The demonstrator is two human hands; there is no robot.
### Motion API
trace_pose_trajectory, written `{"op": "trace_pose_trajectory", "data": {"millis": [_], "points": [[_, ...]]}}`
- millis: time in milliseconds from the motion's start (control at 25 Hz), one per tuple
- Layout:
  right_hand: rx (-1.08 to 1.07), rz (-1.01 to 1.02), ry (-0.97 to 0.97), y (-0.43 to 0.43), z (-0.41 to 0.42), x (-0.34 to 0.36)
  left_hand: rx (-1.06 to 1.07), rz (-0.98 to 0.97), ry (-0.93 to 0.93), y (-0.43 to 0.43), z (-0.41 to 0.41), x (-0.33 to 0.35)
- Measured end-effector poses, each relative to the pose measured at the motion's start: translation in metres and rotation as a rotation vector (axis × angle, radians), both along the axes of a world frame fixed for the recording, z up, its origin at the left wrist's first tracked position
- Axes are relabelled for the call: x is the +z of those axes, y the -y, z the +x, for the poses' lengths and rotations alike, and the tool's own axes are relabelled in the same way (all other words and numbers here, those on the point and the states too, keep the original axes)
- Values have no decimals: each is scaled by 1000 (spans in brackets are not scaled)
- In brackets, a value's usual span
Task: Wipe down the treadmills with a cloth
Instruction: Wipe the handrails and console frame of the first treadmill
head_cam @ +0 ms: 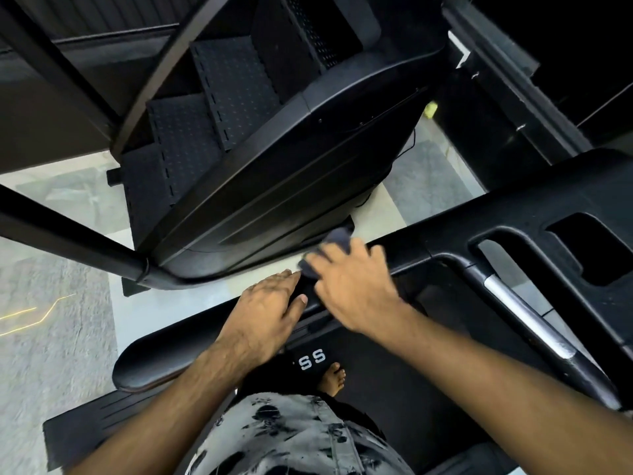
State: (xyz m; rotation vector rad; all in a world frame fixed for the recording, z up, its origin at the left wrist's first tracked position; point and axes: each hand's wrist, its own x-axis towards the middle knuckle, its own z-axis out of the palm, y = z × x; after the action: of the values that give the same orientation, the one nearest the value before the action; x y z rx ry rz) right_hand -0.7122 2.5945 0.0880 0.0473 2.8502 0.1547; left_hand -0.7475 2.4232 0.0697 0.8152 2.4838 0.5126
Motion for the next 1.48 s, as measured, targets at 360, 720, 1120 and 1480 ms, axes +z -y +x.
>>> {"op": "trace_pose_trajectory", "data": {"millis": [360,720,1120,1480], "points": [[18,3,20,-25,1,-1,-40,42,45,-32,-15,6],[-121,82,-60,-58,2,-4,-62,125,92,-63,-28,0],[-599,62,-80,-131,-6,5,-128,116,95,-86,-28,-5],[-602,94,37,-170,-25,15,-116,99,92,-109,-25,-3]]}}
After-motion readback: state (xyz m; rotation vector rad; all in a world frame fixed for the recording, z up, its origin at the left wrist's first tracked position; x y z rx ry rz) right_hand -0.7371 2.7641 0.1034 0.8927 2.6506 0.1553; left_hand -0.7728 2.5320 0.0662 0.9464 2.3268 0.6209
